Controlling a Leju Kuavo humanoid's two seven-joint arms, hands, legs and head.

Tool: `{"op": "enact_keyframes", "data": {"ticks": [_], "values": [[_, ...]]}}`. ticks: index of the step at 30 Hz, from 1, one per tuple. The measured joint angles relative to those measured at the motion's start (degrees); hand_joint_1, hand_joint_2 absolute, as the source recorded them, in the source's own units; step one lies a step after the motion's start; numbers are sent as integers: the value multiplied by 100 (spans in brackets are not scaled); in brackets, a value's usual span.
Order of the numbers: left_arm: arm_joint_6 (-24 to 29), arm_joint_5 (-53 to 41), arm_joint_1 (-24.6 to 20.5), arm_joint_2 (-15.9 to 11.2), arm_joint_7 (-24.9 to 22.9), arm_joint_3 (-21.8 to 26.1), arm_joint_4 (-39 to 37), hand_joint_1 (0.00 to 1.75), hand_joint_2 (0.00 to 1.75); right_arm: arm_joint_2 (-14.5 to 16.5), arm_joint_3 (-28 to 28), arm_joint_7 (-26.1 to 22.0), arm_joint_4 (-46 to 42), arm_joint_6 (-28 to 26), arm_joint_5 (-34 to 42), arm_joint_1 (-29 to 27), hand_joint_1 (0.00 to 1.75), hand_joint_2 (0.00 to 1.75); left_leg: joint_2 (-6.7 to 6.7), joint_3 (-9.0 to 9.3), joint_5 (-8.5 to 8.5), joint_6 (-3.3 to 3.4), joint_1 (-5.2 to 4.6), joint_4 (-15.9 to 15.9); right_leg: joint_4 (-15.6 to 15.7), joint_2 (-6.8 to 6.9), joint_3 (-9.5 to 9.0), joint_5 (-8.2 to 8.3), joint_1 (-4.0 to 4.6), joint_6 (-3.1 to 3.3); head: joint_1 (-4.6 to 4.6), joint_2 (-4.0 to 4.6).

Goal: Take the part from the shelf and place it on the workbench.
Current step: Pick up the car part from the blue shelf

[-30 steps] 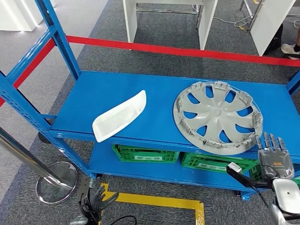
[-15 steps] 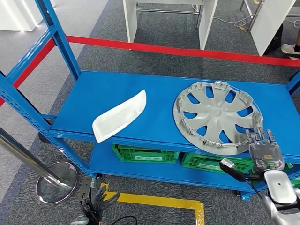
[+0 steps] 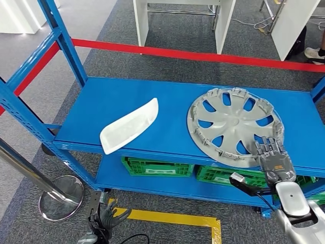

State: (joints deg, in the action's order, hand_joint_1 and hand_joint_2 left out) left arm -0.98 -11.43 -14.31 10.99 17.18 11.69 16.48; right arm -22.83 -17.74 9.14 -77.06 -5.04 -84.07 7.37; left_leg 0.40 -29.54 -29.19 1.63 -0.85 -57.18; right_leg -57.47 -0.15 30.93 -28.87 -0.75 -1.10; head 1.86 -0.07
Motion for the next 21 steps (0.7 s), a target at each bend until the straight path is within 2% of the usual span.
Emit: {"op": "enact_keyframes", "data": {"ticks": [9, 21], "values": [[-32, -2, -11, 19, -6, -4, 0, 0, 175, 205, -345, 30, 129, -23, 576, 181, 0, 175, -6, 3, 0, -1, 3, 0, 0, -6, -2, 1, 3, 0, -1, 0], [-34, -2, -12, 20, -11, -2, 0, 0, 175, 350, -480, 48, 178, -60, 782, 265, 0, 175, -8, 3, 1, -1, 3, -5, 0, -8, -4, 6, 2, -7, -1, 0]]}}
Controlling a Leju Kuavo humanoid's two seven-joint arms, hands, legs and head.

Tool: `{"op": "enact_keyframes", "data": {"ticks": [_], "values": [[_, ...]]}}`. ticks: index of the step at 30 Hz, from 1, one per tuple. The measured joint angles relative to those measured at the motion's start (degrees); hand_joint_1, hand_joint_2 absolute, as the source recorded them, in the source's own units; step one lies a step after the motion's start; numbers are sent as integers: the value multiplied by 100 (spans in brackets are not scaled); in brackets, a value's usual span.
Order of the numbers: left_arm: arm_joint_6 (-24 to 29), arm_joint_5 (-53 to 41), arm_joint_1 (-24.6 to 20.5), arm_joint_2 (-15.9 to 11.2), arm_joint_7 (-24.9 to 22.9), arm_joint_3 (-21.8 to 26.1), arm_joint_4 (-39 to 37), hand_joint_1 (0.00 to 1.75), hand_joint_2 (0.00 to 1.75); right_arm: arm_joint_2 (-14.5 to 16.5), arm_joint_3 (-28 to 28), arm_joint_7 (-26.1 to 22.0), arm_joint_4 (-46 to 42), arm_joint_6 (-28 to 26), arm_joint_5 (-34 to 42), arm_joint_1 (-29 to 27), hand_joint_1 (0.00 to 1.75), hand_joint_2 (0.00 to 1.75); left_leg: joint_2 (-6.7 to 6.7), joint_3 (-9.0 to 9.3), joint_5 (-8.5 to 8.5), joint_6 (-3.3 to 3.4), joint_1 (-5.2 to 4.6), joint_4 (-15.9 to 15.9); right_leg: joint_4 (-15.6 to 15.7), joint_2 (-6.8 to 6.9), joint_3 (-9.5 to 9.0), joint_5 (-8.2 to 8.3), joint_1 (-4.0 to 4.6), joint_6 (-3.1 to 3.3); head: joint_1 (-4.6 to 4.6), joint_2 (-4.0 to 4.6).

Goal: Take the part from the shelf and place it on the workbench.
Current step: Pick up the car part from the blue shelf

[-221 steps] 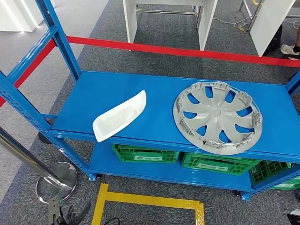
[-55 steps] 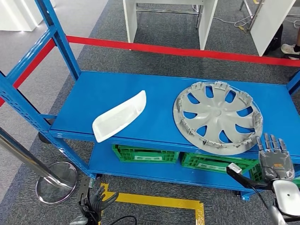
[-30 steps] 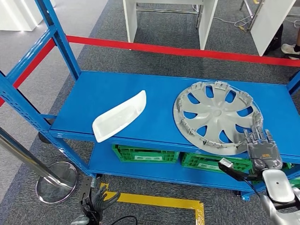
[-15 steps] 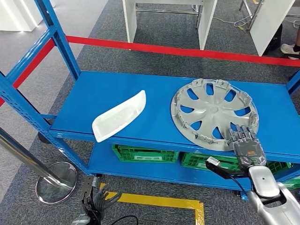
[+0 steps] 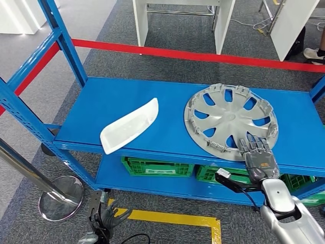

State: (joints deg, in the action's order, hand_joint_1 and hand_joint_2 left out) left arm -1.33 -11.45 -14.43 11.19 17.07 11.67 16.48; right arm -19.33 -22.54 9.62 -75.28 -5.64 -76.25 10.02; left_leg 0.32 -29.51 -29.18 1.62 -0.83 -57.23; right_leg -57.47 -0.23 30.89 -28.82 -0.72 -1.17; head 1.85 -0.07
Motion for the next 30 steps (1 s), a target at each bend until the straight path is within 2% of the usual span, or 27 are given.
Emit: {"op": "enact_keyframes", "data": {"ticks": [8, 21, 30], "values": [[1, 0, 0, -1, 0, 0, 0, 0, 175, 21, -21, -17, 7, -5, 146, 9, 0, 175, 0, 0, 0, 0, 0, 0, 0, 0, -1, 0, 0, 0, 1, 0], [2, 13, 1, -28, 14, 0, 0, 0, 175, 269, -9, -170, -65, 190, 1410, 7, 0, 175, -3, 3, 1, 0, 1, 0, -1, -4, -3, 1, 1, -1, -1, 0], [8, 30, 3, -38, 45, 2, -1, 0, 175, 385, -95, -46, -207, 459, 1865, 49, 0, 175, -3, 1, 1, 0, 1, -1, -1, -3, -2, 1, 1, -1, 1, 0]]}}
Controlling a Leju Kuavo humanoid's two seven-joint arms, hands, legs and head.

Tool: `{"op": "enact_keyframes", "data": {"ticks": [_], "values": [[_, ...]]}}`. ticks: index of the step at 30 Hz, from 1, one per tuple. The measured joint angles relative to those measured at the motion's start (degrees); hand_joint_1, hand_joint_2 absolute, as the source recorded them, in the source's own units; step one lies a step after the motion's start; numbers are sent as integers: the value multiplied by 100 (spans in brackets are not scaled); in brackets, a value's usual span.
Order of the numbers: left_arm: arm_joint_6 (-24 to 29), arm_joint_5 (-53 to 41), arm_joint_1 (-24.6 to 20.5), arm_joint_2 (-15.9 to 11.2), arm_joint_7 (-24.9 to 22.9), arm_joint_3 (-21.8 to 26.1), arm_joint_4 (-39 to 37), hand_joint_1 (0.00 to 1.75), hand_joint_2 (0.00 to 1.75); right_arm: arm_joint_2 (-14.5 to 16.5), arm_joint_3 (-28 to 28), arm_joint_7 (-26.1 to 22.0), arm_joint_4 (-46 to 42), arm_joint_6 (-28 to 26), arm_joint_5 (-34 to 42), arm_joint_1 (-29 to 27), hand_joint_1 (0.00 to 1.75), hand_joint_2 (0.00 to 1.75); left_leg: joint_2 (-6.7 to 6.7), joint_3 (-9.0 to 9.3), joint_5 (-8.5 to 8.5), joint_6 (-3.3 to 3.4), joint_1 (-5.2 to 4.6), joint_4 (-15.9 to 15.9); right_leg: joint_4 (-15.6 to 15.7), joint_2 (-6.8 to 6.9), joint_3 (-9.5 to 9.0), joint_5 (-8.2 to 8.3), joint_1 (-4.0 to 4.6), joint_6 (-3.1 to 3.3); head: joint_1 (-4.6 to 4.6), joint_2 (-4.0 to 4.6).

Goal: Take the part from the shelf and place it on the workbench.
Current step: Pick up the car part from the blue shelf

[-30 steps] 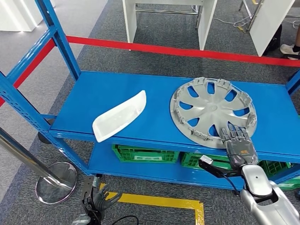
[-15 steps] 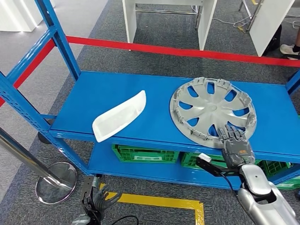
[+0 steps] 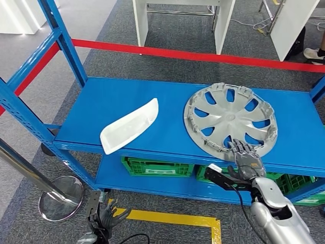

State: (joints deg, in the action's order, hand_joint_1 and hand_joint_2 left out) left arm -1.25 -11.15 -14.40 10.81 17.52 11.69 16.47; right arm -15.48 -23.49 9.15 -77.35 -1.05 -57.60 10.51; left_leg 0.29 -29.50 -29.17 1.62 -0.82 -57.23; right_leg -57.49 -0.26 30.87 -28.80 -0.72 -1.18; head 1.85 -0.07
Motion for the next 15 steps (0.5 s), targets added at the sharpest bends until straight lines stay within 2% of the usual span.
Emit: {"op": "enact_keyframes", "data": {"ticks": [8, 12, 15], "values": [[10, 42, 0, -3, 1, 4, -2, 0, 175, -2, -130, 344, 14, 159, -85, 94, 2, 175, 0, 0, 0, 0, 0, 0, 0, 0, 1, 0, 0, 0, -1, 0], [13, 54, 1, -14, 1, 4, -2, 0, 175, -15, -202, 450, 46, 147, -319, 120, 67, 175, 0, 0, 1, 0, 0, 0, 0, 0, 0, 0, 0, 0, -1, 0], [14, 61, 1, -22, 2, 6, -2, 0, 175, -24, -248, 494, 62, 148, -466, 133, 137, 175, 0, 0, 0, 0, 0, 0, 0, 1, 0, 0, 0, 0, -1, 0]]}}
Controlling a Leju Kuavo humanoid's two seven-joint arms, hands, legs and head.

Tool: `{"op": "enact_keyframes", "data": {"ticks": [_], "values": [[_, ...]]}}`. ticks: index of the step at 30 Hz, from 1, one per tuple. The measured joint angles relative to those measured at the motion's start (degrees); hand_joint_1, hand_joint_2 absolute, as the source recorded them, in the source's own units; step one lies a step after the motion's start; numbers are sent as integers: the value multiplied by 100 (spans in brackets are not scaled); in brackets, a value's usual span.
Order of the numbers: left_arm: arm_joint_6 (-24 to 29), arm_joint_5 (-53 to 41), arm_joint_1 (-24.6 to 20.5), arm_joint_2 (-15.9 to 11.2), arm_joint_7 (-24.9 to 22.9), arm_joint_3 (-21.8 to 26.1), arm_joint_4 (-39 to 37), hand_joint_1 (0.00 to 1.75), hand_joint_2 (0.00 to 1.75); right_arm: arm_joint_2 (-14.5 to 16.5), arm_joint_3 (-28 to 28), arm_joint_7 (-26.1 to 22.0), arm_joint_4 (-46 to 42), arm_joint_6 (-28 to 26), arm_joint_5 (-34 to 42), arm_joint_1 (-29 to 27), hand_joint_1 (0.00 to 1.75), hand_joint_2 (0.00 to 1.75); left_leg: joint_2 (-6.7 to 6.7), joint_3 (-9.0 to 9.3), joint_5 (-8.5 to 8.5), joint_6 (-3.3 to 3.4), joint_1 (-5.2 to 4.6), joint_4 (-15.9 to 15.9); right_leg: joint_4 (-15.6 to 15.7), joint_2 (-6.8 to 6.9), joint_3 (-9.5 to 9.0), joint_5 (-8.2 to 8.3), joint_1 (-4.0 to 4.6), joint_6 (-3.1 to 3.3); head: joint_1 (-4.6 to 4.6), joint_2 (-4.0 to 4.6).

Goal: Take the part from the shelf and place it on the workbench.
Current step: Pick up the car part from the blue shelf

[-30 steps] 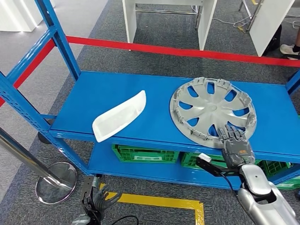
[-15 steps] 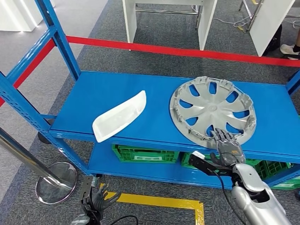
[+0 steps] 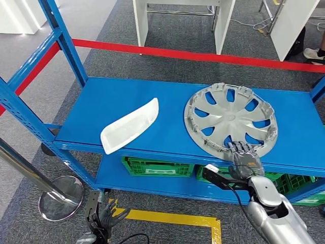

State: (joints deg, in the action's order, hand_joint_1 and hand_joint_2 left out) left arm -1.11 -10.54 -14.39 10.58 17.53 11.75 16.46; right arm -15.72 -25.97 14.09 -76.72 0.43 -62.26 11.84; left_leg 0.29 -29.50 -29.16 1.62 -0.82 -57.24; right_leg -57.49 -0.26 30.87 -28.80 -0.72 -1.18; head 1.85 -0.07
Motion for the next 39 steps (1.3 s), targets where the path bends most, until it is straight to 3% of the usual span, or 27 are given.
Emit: {"op": "enact_keyframes", "data": {"ticks": [1, 3, 19, 30, 34, 39], "values": [[1, 2, 0, -3, 1, 1, 0, 0, 175, -4, -16, 13, 4, 3, -45, 9, 164, 175, 0, 0, 0, 0, 0, 0, 0, 0, 0, 0, 0, 0, 1, 0], [2, 7, 0, -10, 1, 1, 0, 0, 175, -11, -48, 35, 10, 15, -127, 32, 175, 175, 0, 0, 0, 0, 0, 0, 0, 1, 0, 0, 0, 0, 0, 0], [5, 25, 0, -25, -1, 5, -2, 0, 175, -41, -192, 54, 35, 62, -304, 118, 175, 175, 0, -1, -1, 0, 0, 0, 0, 0, 1, -1, 0, 0, 1, 0], [28, 90, 5, -46, 21, 35, -2, 0, 175, -133, -458, 134, -261, 44, -1114, 60, 175, 175, 0, -2, -1, 0, 0, -1, 0, 0, 4, 0, 0, 0, 1, 0], [34, 174, 25, -64, 80, 85, -2, 0, 175, -162, -544, 151, -864, -306, -1374, -106, 175, 175, 1, -8, -1, 0, 1, 0, -1, 1, 10, -1, 0, 0, 0, 0], [-20, 343, 95, -77, 253, 208, -2, 0, 175, -168, -561, -44, -2055, -1316, -1505, -527, 175, 175, 1, -16, -2, -1, 4, 1, -1, 2, 19, -3, 2, 1, 0, 0]]}}
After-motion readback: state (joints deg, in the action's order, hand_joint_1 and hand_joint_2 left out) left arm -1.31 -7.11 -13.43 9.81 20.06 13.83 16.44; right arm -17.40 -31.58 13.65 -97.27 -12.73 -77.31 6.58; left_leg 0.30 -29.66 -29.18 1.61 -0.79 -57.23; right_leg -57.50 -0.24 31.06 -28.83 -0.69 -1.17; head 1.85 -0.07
